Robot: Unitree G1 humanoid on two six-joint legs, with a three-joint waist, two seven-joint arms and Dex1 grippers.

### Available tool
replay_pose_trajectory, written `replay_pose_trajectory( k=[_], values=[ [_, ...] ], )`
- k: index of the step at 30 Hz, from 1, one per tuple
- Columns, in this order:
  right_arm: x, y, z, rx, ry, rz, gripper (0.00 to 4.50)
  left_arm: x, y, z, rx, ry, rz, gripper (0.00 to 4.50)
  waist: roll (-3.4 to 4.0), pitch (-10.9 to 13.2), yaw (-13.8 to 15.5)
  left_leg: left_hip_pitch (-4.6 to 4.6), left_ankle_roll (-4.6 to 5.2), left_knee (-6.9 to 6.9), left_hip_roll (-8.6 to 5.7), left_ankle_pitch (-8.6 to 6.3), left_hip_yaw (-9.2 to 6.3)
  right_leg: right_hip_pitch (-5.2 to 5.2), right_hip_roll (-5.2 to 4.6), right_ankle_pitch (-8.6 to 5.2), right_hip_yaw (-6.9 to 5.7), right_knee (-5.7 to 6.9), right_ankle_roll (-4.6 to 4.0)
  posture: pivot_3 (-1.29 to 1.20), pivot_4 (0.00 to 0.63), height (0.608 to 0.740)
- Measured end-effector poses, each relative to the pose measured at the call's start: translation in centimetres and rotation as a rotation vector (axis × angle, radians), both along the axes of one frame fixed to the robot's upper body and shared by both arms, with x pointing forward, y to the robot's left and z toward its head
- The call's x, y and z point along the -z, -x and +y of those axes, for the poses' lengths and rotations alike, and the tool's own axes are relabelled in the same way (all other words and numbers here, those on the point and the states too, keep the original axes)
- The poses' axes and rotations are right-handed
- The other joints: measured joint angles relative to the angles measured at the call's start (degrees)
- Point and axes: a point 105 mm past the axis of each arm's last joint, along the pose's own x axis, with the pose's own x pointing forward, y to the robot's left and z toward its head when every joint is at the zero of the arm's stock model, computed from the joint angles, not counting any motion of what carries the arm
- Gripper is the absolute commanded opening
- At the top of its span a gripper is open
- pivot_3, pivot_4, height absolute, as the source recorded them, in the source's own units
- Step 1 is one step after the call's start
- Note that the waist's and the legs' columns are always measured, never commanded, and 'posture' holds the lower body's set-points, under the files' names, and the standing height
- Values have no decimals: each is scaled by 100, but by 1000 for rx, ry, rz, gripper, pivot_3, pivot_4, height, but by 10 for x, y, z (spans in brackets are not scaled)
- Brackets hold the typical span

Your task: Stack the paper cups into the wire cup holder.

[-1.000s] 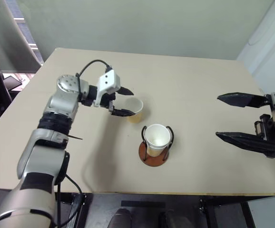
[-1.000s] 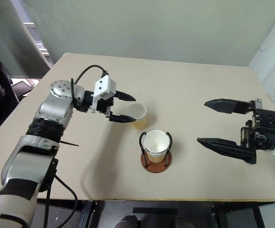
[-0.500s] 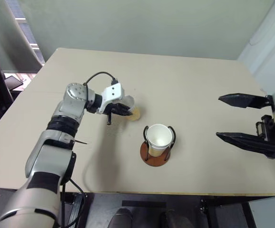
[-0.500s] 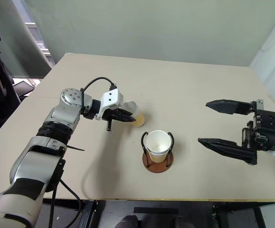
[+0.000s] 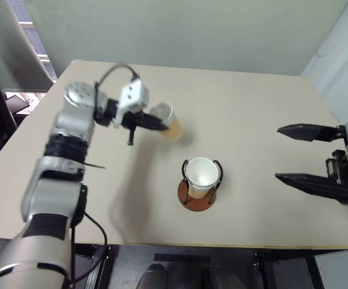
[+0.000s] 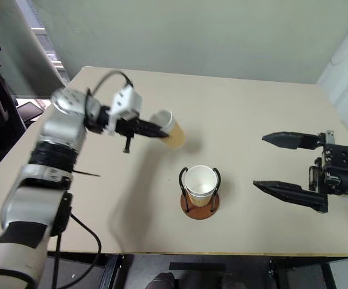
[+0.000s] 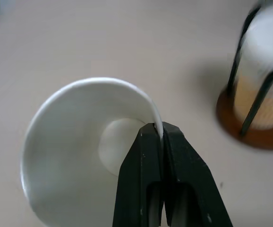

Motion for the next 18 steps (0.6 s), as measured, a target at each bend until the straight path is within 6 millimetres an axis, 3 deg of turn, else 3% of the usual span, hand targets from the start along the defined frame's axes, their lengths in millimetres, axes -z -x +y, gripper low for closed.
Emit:
replay_pose_trajectory(
  k=[3, 8, 12, 18],
  values=[
    [3, -7, -15, 62, 31, -3, 4500, -25, 33, -16, 153, -6, -71, 53, 1, 0, -4, 8, 6, -1, 5, -2, 10, 1, -15, 3, 5, -4, 5, 0, 150, 740],
    [1, -10, -17, 73, 37, -31, 4500, -23, 73, -46, 390, -39, -47, 53, 3, -1, -12, 20, 17, 7, 4, 3, 17, 8, -23, 5, 9, 7, 12, 0, 150, 740],
    [2, -10, -15, 71, 37, -36, 4500, -9, 87, -57, 477, -84, -13, 53, 5, -1, -25, 36, 18, 6, 4, 3, 23, 19, -23, 5, 12, 9, 11, 0, 150, 740],
    [2, -8, -12, 66, 41, -46, 4500, 10, 87, -63, 508, -152, 17, 53, 5, -1, -25, 34, 21, 5, 8, 1, 23, 19, -27, 5, 15, 4, 11, 0, 150, 740]
  ],
)
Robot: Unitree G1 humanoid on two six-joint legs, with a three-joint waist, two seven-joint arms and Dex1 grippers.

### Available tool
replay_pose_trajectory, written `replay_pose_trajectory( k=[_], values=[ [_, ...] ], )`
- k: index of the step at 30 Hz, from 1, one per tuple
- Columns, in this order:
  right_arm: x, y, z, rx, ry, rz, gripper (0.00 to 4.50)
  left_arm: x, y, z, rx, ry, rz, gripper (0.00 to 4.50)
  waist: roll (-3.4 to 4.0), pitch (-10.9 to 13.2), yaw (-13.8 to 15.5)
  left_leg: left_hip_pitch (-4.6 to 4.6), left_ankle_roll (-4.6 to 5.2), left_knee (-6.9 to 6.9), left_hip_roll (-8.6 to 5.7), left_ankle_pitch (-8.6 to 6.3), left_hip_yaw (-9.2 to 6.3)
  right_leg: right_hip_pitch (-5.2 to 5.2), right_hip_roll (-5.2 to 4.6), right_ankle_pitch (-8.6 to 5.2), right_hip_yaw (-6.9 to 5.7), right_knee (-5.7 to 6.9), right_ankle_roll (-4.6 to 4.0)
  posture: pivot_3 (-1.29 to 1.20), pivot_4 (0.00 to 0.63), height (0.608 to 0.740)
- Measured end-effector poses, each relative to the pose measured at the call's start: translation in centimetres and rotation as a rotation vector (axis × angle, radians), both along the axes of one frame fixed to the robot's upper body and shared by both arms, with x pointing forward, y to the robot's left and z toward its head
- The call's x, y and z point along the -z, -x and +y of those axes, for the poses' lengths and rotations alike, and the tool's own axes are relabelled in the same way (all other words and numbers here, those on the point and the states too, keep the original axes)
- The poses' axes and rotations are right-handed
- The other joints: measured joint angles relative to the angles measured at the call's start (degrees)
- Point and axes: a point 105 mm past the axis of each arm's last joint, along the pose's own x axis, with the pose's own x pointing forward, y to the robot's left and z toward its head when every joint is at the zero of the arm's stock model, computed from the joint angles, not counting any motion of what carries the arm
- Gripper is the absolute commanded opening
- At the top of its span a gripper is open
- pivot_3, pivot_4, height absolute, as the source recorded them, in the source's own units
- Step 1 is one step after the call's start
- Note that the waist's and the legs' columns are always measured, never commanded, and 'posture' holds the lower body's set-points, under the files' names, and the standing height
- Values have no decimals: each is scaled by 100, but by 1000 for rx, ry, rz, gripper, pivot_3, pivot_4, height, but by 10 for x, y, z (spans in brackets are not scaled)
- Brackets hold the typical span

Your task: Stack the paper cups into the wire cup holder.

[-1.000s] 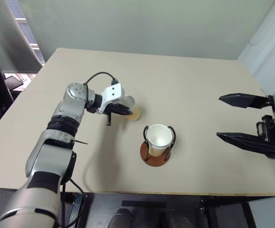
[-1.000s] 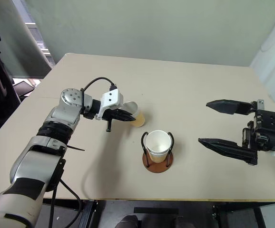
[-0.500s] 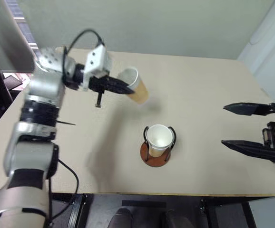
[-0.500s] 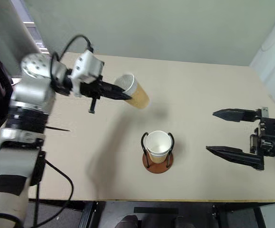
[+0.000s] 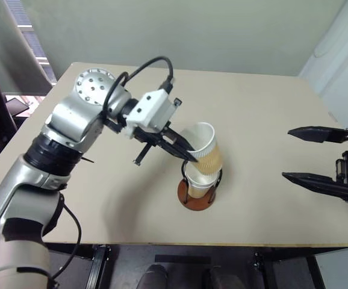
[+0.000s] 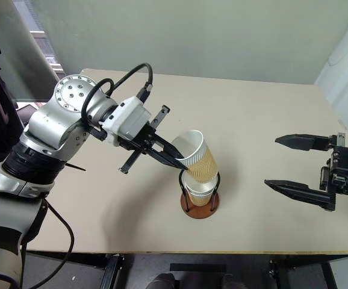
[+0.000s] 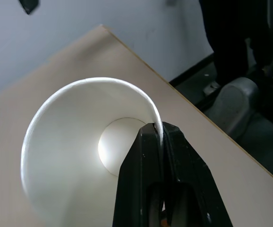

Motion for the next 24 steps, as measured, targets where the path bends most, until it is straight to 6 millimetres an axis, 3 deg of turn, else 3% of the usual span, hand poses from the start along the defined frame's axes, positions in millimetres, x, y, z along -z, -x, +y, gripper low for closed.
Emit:
replay_pose_trajectory(
  k=[18, 21, 24],
  values=[
    [-12, 19, -5, 24, -72, -3, 4500, 28, -17, 2, -29, -85, -15, 53, 0, 0, -9, -2, 9, -4, -5, -5, 22, -7, 10, 0, 87, -5, 1, 0, 150, 740],
    [-12, 19, -4, 28, -69, -7, 4500, 32, -18, -1, -28, -98, -13, 581, 0, 0, -9, -2, 10, -4, -6, -6, 24, -7, 11, 0, 90, -5, 2, 0, 150, 740],
    [-11, 19, -4, 30, -67, -4, 4500, 33, -18, -3, -25, -100, -9, 1628, 0, 0, -10, -3, 12, -4, -6, -7, 28, -10, 12, 1, 94, -5, 3, 0, 150, 740]
  ],
)
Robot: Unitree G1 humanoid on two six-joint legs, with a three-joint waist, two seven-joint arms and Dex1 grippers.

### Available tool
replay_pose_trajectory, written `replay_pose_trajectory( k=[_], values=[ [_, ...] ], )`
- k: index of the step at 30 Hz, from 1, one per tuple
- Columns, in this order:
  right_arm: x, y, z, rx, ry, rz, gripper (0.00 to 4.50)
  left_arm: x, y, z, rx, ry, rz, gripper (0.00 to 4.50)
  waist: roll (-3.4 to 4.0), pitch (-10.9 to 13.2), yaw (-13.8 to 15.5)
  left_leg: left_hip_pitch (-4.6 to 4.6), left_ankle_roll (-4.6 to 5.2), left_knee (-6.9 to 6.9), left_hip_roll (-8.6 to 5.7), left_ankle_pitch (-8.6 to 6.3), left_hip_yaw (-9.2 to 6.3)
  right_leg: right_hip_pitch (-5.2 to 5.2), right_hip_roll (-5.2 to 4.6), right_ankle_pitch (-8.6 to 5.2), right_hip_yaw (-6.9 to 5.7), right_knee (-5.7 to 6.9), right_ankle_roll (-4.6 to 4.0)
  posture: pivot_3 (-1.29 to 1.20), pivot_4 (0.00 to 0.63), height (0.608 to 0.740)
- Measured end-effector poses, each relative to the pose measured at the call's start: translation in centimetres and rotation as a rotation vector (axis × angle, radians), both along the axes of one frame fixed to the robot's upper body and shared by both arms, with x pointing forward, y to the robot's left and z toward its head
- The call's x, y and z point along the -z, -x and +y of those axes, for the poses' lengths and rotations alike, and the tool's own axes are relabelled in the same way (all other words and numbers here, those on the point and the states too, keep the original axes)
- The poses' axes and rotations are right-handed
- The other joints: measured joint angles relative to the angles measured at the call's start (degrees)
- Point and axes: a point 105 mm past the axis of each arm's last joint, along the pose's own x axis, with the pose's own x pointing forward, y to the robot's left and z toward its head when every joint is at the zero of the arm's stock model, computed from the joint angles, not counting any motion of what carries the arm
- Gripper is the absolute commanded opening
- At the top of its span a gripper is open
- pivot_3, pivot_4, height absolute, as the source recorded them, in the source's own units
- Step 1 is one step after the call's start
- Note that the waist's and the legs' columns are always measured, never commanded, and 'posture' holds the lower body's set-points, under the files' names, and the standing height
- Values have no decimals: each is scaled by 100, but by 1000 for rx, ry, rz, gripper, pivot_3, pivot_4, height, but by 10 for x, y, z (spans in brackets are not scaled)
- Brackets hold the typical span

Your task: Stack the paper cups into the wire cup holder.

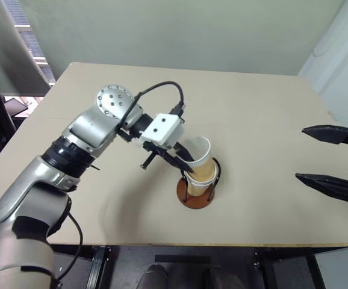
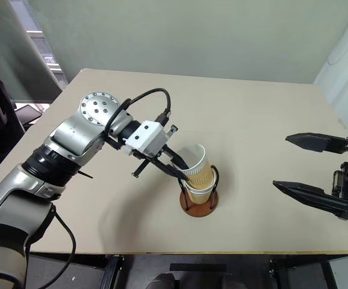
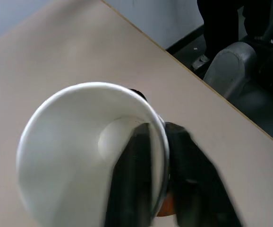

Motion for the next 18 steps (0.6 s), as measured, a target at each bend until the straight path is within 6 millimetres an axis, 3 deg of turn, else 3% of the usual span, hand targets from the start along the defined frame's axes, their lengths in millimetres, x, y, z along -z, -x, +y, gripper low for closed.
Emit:
replay_pose_trajectory(
  k=[8, 11, 14, 18],
  values=[
    [1, -2, 2, -7, -1, -1, 4500, -1, 1, -1, -5, 2, 12, 4441, 0, 0, -4, 0, 1, 0, 1, -1, 4, -4, 3, 0, 4, 0, 1, 0, 150, 740],
    [5, -7, 3, -22, 1, 14, 4500, -14, -1, 0, -32, 55, 7, 4441, 0, 0, -11, -2, 2, 1, 0, -1, 6, -6, 5, 1, 4, 1, 3, 0, 150, 740],
    [11, -17, 1, -32, 5, 28, 4500, -25, -11, 20, -170, 134, -4, 4441, 4, -2, -54, 3, 2, -5, 1, -1, 8, -10, 7, 1, 8, 2, 4, 0, 150, 740],
    [27, -40, -18, -2, 4, 87, 4500, -12, -24, 91, -526, 167, 42, 4441, 10, -5, -192, 20, 1, -24, 4, -1, 3, -26, 15, 1, 15, 7, 4, 0, 150, 740]
  ],
)
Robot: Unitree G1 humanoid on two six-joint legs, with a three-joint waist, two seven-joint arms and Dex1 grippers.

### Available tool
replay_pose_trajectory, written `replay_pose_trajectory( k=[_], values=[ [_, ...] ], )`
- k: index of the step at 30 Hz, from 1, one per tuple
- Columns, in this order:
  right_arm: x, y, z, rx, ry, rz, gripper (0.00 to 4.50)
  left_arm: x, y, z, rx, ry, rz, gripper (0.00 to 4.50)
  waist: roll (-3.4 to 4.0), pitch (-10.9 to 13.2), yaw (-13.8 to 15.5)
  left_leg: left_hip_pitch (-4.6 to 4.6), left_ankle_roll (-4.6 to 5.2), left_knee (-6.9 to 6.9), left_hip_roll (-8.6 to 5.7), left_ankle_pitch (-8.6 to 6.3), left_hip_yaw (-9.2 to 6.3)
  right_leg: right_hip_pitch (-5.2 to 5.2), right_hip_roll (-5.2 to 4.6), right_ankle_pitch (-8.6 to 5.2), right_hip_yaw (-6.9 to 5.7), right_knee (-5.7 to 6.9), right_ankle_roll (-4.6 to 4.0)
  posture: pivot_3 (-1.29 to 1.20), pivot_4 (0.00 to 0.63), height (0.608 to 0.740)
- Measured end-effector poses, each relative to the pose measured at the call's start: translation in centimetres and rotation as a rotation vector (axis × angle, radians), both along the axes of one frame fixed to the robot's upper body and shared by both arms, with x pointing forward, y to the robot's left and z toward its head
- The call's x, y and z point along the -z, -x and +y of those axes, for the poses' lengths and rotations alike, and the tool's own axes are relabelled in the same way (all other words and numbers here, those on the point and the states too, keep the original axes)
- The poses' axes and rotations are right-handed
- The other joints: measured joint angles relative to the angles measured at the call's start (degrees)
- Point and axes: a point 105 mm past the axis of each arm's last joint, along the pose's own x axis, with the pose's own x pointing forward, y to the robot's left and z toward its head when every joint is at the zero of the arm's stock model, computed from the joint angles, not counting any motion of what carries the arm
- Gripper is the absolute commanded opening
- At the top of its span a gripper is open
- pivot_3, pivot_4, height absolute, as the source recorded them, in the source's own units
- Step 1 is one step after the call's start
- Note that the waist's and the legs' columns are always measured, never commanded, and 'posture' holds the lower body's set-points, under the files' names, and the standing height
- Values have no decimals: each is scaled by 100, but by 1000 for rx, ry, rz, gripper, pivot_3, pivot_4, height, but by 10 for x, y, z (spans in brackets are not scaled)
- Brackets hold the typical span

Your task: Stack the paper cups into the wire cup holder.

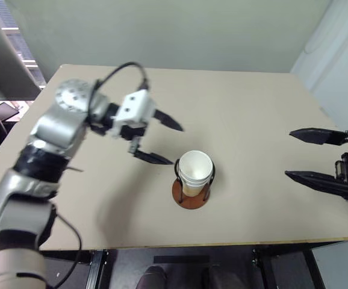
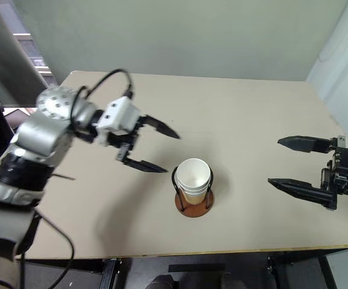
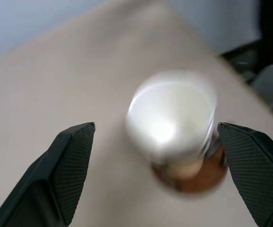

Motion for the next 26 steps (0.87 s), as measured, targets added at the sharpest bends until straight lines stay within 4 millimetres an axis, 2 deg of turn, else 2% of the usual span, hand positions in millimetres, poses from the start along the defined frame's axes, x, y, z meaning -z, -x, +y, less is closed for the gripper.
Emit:
replay_pose_trajectory(
  k=[1, 4, 7, 9, 17, 26],
  values=[
    [4, -7, -6, 12, 1, 11, 4500, 6, -1, 21, -97, 10, 25, 4441, 2, 0, -27, 3, -1, -4, 3, 1, 0, -5, -2, 0, 3, 2, 0, 0, 150, 740],
    [9, -21, -21, 51, 2, 31, 4500, 18, 0, 66, -314, 46, 67, 4441, 3, 1, -31, 7, -2, -15, 16, 1, -4, -11, -10, 0, 10, 6, 1, 0, 150, 740],
    [14, -32, -31, 62, 13, 48, 4500, 37, 12, 113, -534, 85, 118, 4441, 6, 1, -35, 13, -2, -28, 19, 1, -1, -13, -11, -1, 10, 5, 0, 0, 150, 740],
    [16, -37, -35, 70, 16, 57, 4500, 49, 22, 130, -625, 107, 158, 4441, 6, 1, -3, 11, -2, -28, 19, 1, -2, -16, -11, -1, 10, 6, -2, 0, 150, 740],
    [32, -50, -52, 104, 36, 120, 4500, 58, 53, 158, -794, 196, 182, 4441, 3, 0, 58, 33, -2, -27, 5, 1, 15, -8, -13, -10, 19, 32, -40, 0, 150, 740],
    [35, -52, -60, 109, 40, 140, 4500, 54, 61, 160, -823, 219, 193, 4441, 2, 0, 49, 62, -9, -27, 0, -4, 44, -9, -9, -36, 25, 96, -90, 0, 150, 740]
  ],
)
